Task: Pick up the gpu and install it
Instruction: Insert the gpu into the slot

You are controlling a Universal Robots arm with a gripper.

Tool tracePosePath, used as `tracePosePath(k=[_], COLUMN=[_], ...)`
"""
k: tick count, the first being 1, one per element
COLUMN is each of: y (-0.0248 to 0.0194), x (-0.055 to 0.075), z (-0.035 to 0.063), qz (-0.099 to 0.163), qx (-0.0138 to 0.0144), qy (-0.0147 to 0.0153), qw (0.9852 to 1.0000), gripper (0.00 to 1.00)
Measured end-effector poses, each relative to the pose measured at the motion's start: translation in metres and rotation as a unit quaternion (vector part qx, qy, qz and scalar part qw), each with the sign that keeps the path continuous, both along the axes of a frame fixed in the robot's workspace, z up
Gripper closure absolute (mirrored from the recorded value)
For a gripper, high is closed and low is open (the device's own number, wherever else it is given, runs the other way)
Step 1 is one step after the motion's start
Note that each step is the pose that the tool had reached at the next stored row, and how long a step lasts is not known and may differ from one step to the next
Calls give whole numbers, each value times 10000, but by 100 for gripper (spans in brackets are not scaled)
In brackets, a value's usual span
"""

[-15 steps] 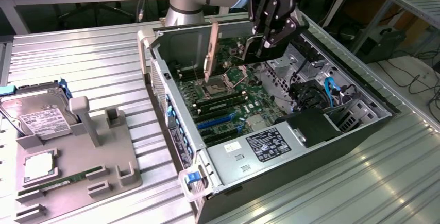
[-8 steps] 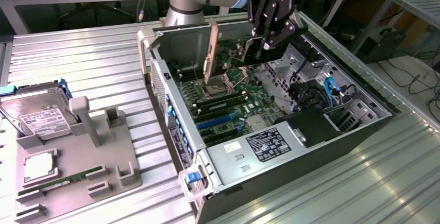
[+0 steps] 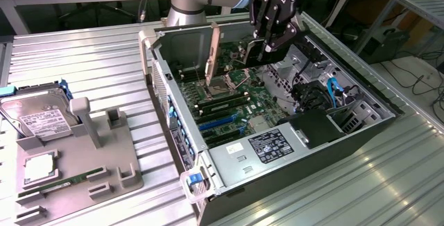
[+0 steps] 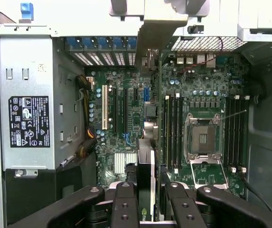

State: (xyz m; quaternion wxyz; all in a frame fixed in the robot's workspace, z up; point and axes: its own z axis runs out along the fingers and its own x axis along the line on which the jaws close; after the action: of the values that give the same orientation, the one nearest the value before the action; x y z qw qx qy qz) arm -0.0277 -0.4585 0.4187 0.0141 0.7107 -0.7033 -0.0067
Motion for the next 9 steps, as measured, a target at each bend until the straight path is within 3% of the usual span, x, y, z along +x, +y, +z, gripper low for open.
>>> tracePosePath(k=[9], y=[0], x=[0], z=[-45], qz=[5], qx=[0], qy=[0], qw=[10000], gripper=[73])
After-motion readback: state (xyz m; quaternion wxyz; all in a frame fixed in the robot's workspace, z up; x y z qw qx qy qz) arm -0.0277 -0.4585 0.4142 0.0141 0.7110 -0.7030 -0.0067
